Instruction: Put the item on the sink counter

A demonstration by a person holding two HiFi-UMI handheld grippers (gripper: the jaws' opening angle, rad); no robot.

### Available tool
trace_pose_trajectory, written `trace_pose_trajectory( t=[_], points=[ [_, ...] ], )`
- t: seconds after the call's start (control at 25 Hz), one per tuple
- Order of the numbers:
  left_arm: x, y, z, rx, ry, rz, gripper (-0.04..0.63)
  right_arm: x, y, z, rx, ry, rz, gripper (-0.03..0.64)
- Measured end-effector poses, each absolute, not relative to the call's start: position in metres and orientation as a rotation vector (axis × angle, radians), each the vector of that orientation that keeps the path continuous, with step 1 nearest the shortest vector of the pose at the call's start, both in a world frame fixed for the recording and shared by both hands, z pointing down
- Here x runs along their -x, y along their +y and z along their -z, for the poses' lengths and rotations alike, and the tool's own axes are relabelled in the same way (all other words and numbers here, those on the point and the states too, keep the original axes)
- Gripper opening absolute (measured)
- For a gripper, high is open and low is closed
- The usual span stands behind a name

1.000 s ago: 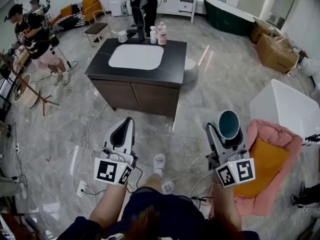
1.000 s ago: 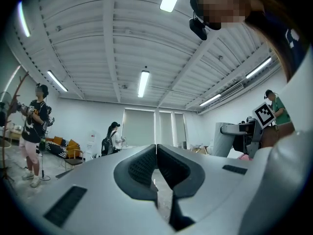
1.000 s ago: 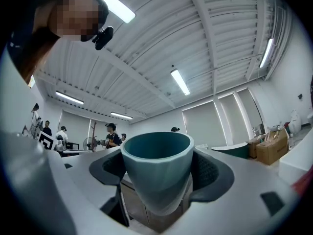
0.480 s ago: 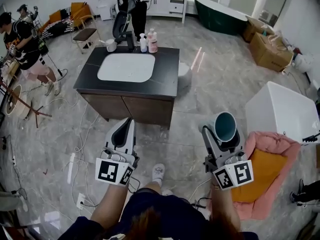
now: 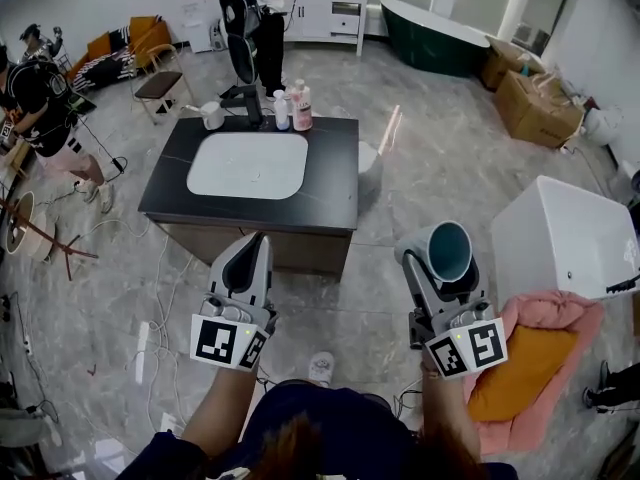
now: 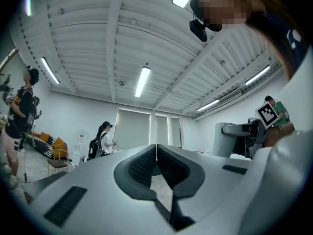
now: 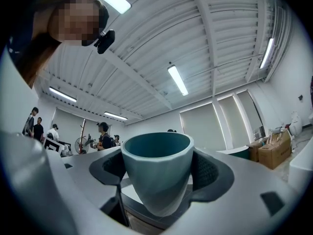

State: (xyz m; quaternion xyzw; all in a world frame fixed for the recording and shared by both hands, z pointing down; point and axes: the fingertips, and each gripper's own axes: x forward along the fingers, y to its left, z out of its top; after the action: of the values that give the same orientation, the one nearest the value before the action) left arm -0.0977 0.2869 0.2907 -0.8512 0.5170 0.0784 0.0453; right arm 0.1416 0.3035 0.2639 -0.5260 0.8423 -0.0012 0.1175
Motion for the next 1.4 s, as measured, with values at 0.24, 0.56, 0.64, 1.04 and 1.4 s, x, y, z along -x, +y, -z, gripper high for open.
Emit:
trace_pose_trajectory(
  t=[0.24, 0.56, 0.64, 1.04, 1.4],
  points=[
    [0.109, 0.254, -0.289, 2.598, 1.579, -0.245, 0.023, -0.132, 0.27, -0.262, 1.539, 2.453, 0.012, 0.397],
    [0.118, 0.225, -0.306, 2.603, 1.625, -0.228, 0.023, -0.124, 0.235, -0.275, 1.517, 2.474, 0.046, 0.397],
    [0.119, 0.215, -0.31, 2.6, 1.644, -0.222, 0.023, -0.123, 0.222, -0.278, 1.506, 2.488, 0.059, 0.397],
    [0.113, 0.119, -0.31, 2.495, 1.79, -0.223, 0.023, -0.126, 0.101, -0.275, 1.362, 2.579, 0.065, 0.397],
    [0.091, 0.013, -0.302, 2.38, 1.947, -0.223, 0.023, -0.144, -0.036, -0.267, 1.21, 2.68, 0.095, 0.397]
  ],
)
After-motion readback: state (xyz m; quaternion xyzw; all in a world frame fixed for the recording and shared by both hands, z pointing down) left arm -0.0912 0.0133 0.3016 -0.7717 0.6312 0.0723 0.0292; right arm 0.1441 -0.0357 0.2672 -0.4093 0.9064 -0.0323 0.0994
